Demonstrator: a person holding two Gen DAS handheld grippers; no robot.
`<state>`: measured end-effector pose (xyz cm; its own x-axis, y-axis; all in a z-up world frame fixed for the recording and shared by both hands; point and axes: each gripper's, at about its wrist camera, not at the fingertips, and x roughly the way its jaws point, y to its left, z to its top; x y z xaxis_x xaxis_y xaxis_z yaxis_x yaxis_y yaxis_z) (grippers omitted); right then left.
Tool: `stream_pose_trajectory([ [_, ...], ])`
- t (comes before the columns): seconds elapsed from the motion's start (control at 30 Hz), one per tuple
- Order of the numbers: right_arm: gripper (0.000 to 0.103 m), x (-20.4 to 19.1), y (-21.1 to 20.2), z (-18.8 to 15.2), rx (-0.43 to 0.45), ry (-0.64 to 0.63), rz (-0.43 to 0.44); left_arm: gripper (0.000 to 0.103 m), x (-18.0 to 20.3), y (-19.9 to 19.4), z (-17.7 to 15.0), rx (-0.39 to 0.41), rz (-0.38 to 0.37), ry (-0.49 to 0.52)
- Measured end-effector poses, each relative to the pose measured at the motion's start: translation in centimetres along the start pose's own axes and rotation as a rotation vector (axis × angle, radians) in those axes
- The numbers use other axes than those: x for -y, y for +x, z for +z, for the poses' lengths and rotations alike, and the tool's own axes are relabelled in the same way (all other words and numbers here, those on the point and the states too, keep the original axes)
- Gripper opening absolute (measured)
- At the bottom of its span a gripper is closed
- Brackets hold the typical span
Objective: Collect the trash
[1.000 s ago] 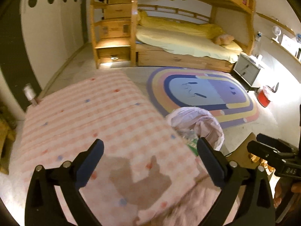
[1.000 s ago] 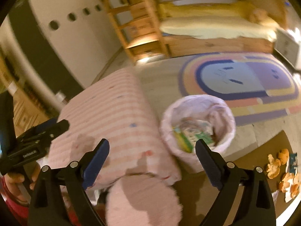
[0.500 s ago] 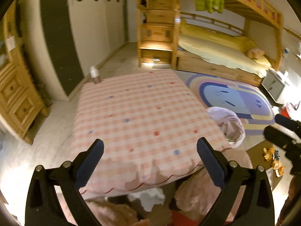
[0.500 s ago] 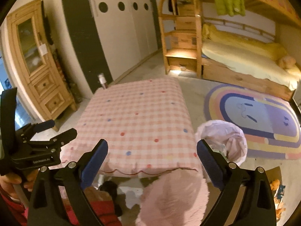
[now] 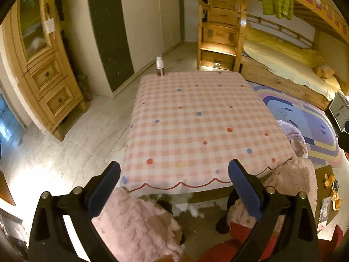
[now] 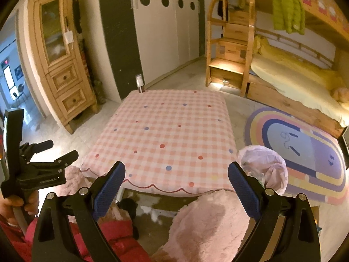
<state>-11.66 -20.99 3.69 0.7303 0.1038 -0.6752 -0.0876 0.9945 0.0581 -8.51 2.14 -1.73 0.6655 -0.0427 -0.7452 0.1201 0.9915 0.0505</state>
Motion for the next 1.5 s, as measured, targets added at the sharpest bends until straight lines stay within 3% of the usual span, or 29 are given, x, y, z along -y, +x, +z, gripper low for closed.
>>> stream_pose_trajectory([
  [1.5, 0.094, -0.4, 1.5, 0.2, -0.033, -0.011, -0.021, 0.096, 0.3, 0.6, 0.2, -0.013, 0.002, 0.014],
])
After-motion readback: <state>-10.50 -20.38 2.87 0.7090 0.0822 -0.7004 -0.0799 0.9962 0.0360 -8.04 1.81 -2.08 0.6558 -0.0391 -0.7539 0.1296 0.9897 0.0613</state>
